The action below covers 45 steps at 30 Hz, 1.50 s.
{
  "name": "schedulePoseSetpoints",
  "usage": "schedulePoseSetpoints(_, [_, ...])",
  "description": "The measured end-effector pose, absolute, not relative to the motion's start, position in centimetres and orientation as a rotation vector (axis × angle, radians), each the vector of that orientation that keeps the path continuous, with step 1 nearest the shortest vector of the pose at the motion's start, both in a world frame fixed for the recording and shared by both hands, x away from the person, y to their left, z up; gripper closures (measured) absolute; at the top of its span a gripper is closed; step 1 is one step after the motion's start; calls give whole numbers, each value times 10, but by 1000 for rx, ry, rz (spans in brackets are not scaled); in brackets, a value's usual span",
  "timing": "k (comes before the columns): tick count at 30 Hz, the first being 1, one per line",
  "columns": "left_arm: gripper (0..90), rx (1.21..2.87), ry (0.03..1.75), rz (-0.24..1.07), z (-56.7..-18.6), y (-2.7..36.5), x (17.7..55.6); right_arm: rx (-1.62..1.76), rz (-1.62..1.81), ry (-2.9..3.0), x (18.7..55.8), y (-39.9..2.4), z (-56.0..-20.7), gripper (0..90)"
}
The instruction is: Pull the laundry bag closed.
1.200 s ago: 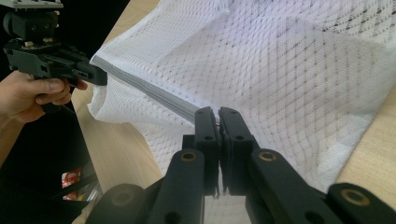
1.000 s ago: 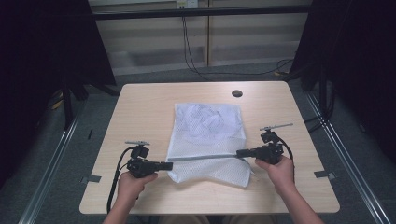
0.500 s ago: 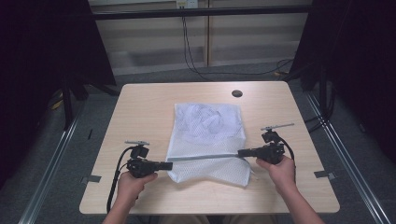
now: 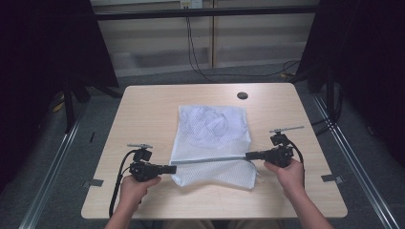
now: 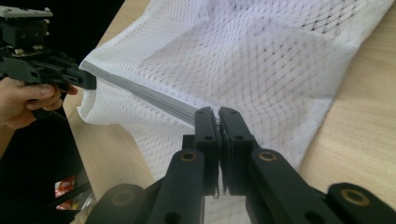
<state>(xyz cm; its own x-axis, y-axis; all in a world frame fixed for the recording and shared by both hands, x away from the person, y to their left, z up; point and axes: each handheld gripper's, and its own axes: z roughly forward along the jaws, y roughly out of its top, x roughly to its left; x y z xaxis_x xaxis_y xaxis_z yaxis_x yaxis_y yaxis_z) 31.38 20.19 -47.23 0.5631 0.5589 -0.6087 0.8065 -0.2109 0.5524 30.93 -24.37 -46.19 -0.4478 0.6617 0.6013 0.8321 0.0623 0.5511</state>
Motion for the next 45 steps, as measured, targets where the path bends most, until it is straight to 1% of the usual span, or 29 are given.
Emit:
schedulePoseSetpoints(10, [886, 1896, 1103, -362, -472, 204, 315, -1534, -1328, -2143, 309, -242, -462, 869])
schedulePoseSetpoints(45, [886, 1896, 1114, -353, -472, 209, 314, -1601, -1327, -2153, 308, -253, -462, 869])
